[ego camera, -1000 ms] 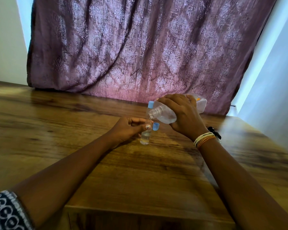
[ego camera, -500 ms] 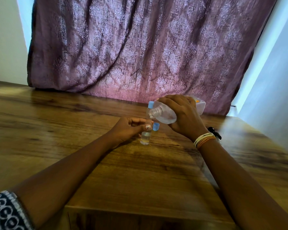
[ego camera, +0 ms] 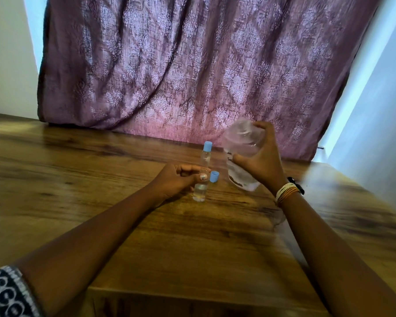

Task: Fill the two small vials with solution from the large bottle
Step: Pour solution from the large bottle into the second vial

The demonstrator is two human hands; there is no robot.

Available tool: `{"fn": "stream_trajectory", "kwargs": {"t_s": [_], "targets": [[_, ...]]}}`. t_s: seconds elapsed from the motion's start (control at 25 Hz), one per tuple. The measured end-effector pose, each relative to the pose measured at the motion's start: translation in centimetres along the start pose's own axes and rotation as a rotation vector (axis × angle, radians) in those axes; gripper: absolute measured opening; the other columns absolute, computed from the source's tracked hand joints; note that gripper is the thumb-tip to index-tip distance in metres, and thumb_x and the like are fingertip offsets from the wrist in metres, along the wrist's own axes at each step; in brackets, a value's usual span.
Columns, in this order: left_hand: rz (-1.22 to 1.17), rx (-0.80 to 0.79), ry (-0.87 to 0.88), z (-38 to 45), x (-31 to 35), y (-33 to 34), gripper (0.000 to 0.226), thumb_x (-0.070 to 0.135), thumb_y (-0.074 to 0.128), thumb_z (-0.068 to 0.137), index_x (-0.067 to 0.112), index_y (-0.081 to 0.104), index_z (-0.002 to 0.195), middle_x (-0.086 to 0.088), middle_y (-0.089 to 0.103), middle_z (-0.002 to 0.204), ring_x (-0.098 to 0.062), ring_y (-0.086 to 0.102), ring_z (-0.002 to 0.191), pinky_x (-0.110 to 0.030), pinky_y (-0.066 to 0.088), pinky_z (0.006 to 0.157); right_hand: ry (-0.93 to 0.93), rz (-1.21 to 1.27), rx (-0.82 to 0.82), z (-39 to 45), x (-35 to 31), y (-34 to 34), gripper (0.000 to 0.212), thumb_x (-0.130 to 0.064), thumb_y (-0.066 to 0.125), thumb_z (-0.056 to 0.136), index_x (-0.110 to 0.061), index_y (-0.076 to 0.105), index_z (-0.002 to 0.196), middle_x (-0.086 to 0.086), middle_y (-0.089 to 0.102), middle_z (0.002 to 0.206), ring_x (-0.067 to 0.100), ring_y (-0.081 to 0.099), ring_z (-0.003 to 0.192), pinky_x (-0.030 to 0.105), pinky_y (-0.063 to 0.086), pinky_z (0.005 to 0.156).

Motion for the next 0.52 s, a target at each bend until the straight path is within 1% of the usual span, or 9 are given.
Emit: {"fn": "stream_trajectory", "kwargs": {"t_s": [0.08, 0.12, 0.16, 0.24, 0.32, 0.36, 0.44, 0.48, 0.52], "targets": [[0.004, 0.002, -0.004, 0.1, -0.1, 0.0, 0.022, 0.012, 0.069, 0.084, 0.011, 0.072, 0.106, -0.008, 0.076, 0.099, -0.018, 0.067, 0.078, -0.025, 0.055, 0.063, 0.185, 0.152, 0.061, 0.3, 2.4, -1.1, 0.071, -0.004, 0.08, 0.068, -0.019, 0.036, 0.121, 0.009, 0.061, 0.119, 0.02, 0.067, 0.101, 0.031, 0.06, 0.081], [0.005, 0.002, -0.005, 0.1, -0.1, 0.1, 0.023, 0.012, 0.069, 0.084, 0.011, 0.072, 0.106, -0.009, 0.076, 0.1, -0.018, 0.067, 0.078, -0.025, 0.054, 0.063, 0.257, 0.221, 0.075, 0.3, 3.4, -1.6, 0.067, -0.002, 0.079, 0.07, -0.019, 0.038, 0.12, 0.014, 0.06, 0.122, 0.025, 0.068, 0.103, 0.04, 0.061, 0.081], [0.004, 0.004, -0.006, 0.1, -0.1, 0.1, 0.021, 0.013, 0.069, 0.084, 0.013, 0.073, 0.105, -0.007, 0.077, 0.098, -0.016, 0.067, 0.076, -0.024, 0.054, 0.062, 0.304, 0.262, 0.077, 0.3, 4.3, -1.9, 0.064, -0.002, 0.079, 0.072, -0.016, 0.04, 0.121, 0.015, 0.06, 0.124, 0.026, 0.068, 0.103, 0.045, 0.061, 0.08], [-0.006, -0.005, -0.004, 0.0, 0.0, 0.1, 0.017, 0.013, 0.07, 0.083, 0.02, 0.075, 0.098, 0.002, 0.078, 0.091, -0.009, 0.07, 0.074, -0.02, 0.055, 0.06, 0.339, 0.277, 0.048, 0.2, 5.5, -2.1, 0.064, -0.004, 0.079, 0.074, -0.011, 0.043, 0.126, 0.014, 0.061, 0.123, 0.023, 0.068, 0.101, 0.044, 0.061, 0.078], [-0.016, -0.016, 0.001, -0.1, 0.1, 0.2, 0.017, 0.012, 0.069, 0.083, 0.022, 0.075, 0.096, 0.007, 0.078, 0.088, -0.004, 0.07, 0.073, -0.018, 0.054, 0.058, 0.363, 0.278, -0.023, 0.1, 6.4, -1.8, 0.068, -0.002, 0.08, 0.073, -0.012, 0.042, 0.128, 0.015, 0.063, 0.118, 0.023, 0.069, 0.097, 0.039, 0.061, 0.075], [-0.015, -0.017, 0.004, -0.1, 0.1, 0.2, 0.017, 0.012, 0.069, 0.083, 0.022, 0.075, 0.096, 0.007, 0.078, 0.088, -0.004, 0.07, 0.073, -0.018, 0.054, 0.058, 0.385, 0.28, -0.087, -0.1, 6.8, -1.5, 0.068, 0.0, 0.08, 0.071, -0.015, 0.043, 0.126, 0.015, 0.064, 0.116, 0.023, 0.07, 0.095, 0.036, 0.061, 0.073], [-0.013, -0.019, 0.012, -0.1, 0.1, 0.2, 0.017, 0.012, 0.069, 0.083, 0.021, 0.074, 0.097, 0.006, 0.078, 0.09, -0.006, 0.07, 0.076, -0.019, 0.055, 0.06, 0.389, 0.231, -0.282, -0.5, 7.1, -0.4, 0.065, 0.005, 0.082, 0.066, -0.019, 0.05, 0.118, 0.015, 0.067, 0.114, 0.02, 0.072, 0.095, 0.029, 0.06, 0.071], [-0.016, -0.018, 0.013, -0.1, 0.1, 0.2, 0.018, 0.012, 0.069, 0.083, 0.02, 0.074, 0.098, 0.004, 0.078, 0.091, -0.008, 0.071, 0.078, -0.021, 0.056, 0.062, 0.368, 0.196, -0.356, -0.7, 7.3, 0.2, 0.063, 0.006, 0.083, 0.065, -0.018, 0.054, 0.115, 0.015, 0.069, 0.113, 0.021, 0.072, 0.098, 0.029, 0.06, 0.073], [-0.021, -0.019, 0.012, -0.1, 0.2, 0.2, 0.018, 0.012, 0.069, 0.082, 0.02, 0.074, 0.098, 0.004, 0.078, 0.092, -0.01, 0.071, 0.08, -0.022, 0.057, 0.063, 0.357, 0.172, -0.382, -0.8, 7.6, 0.5, 0.063, 0.006, 0.084, 0.063, -0.016, 0.056, 0.115, 0.015, 0.069, 0.114, 0.024, 0.07, 0.103, 0.033, 0.06, 0.078]]}}
Point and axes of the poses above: each hand's wrist, its own z-axis towards the middle knuckle, its own y-axis out of the palm, x = y × z, the point moved 7 cm from there along z, towards the middle knuckle
